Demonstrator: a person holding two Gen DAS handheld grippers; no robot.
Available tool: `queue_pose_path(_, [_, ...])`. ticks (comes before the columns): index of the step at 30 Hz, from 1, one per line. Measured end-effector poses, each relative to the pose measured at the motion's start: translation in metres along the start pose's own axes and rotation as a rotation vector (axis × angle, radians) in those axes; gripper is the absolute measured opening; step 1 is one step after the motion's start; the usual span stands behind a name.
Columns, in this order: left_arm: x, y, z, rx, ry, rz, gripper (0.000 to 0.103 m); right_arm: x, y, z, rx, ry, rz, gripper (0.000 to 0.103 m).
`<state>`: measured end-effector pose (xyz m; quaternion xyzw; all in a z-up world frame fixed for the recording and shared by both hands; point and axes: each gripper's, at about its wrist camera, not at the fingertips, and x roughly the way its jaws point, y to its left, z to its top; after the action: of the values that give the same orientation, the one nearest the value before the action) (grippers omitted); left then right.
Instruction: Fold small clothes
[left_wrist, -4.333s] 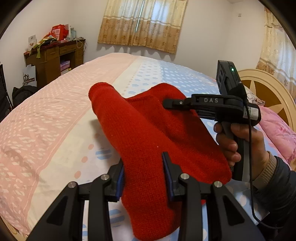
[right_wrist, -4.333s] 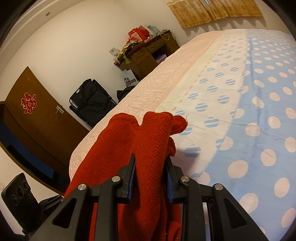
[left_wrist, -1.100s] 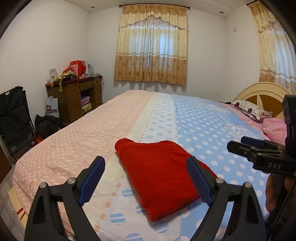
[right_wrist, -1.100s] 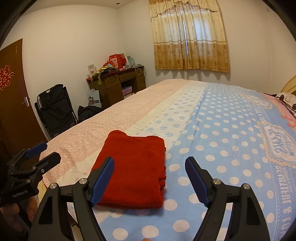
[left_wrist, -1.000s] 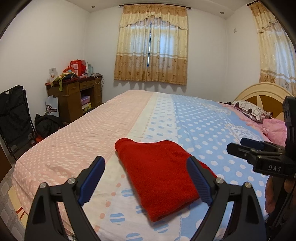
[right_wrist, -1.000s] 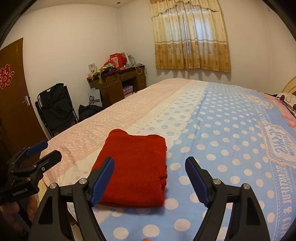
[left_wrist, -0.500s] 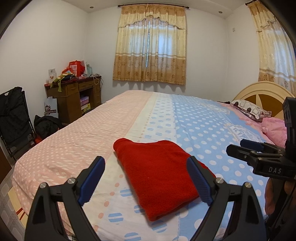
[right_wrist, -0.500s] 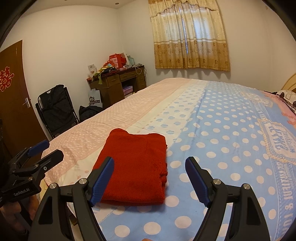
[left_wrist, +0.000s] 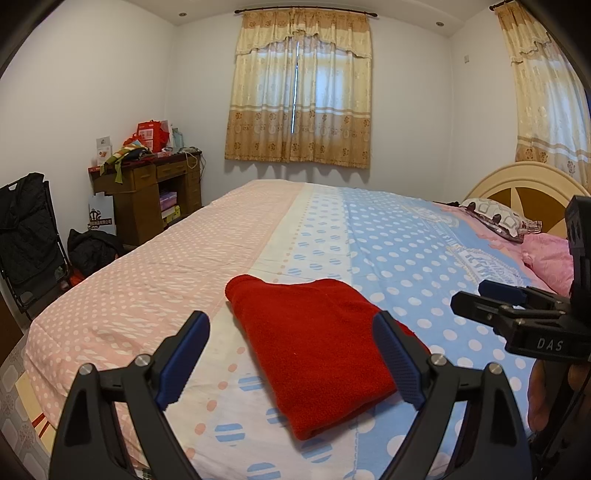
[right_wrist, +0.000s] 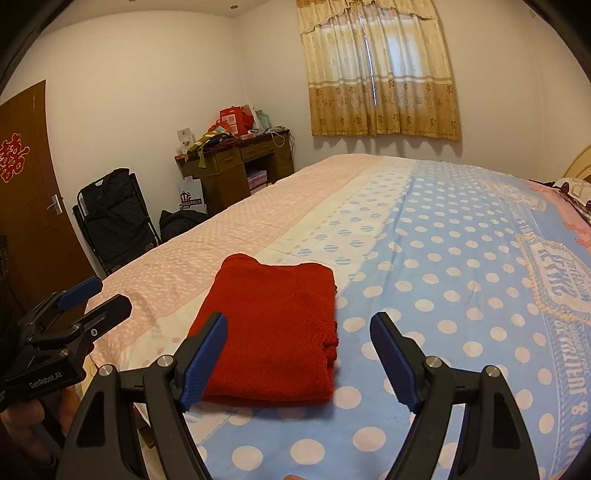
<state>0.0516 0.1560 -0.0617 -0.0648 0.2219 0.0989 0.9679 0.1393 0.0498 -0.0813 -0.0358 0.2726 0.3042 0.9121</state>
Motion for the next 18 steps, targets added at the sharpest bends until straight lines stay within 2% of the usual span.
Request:
queue_pose_path(17, [0.0002, -0.0003, 0.0002, 0.001, 0.0, 0.003, 0.092, -0.0018, 0.0046, -0.0024, 0.001, -0.008, 0.009, 0.08])
queue_pose_path(18, [0.0007, -0.0009, 0.0003, 0.0, 0.002, 0.007, 0.097, -0.0023, 0.0049, -0.0027, 0.0, -0.01, 0.009, 0.08])
